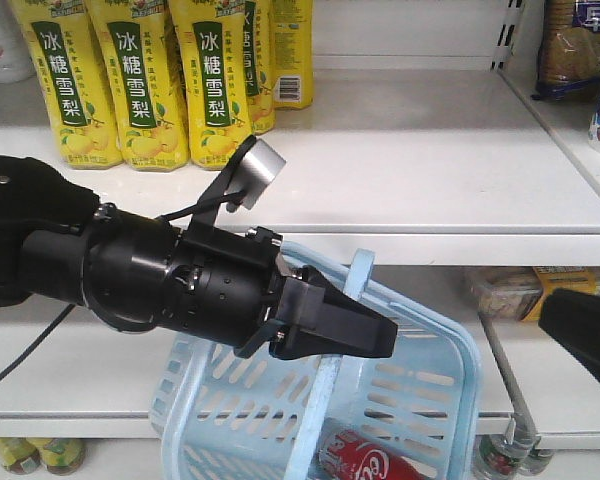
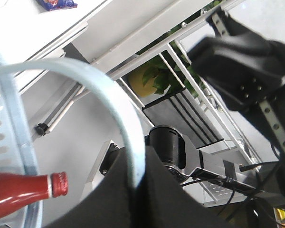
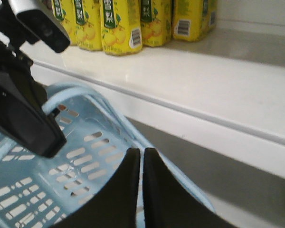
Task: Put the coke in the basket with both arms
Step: 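Withdraw the right gripper from the basket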
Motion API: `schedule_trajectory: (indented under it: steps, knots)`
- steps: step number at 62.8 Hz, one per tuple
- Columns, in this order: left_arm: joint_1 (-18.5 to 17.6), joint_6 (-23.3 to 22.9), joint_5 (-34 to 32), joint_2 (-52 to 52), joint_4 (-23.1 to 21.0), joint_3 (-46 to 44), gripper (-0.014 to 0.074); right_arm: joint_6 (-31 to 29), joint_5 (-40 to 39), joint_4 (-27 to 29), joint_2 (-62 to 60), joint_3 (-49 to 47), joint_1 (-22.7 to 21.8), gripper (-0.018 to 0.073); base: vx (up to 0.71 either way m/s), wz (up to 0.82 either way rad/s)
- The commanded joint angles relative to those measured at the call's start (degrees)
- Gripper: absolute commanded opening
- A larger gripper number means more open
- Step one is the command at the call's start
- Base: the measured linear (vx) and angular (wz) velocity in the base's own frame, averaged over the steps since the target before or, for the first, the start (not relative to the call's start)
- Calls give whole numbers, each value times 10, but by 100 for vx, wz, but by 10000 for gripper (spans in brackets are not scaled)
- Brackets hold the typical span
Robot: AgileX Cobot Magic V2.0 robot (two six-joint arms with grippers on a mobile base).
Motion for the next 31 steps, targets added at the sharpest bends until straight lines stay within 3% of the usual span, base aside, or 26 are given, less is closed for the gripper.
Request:
schedule_trajectory:
  steps: [1, 10, 17, 22, 31]
  knots:
    - [-1, 9, 3, -27, -68, -23, -6, 120, 18, -124, -31, -17, -3, -4, 0, 0]
    - [-1, 9, 3, -27, -68, -23, -6, 237, 50, -301, -74, -17, -3, -4, 0, 0]
    - [-1, 9, 3, -27, -68, -23, -6, 305, 63, -381, -98, -17, -3, -4, 0, 0]
    - [-1, 9, 3, -27, -68, -23, -6, 339, 74, -410, -111, -17, -3, -4, 0, 0]
    - [-1, 9, 3, -27, -68, -23, -6, 346, 103, -433, -116, -17, -3, -4, 0, 0]
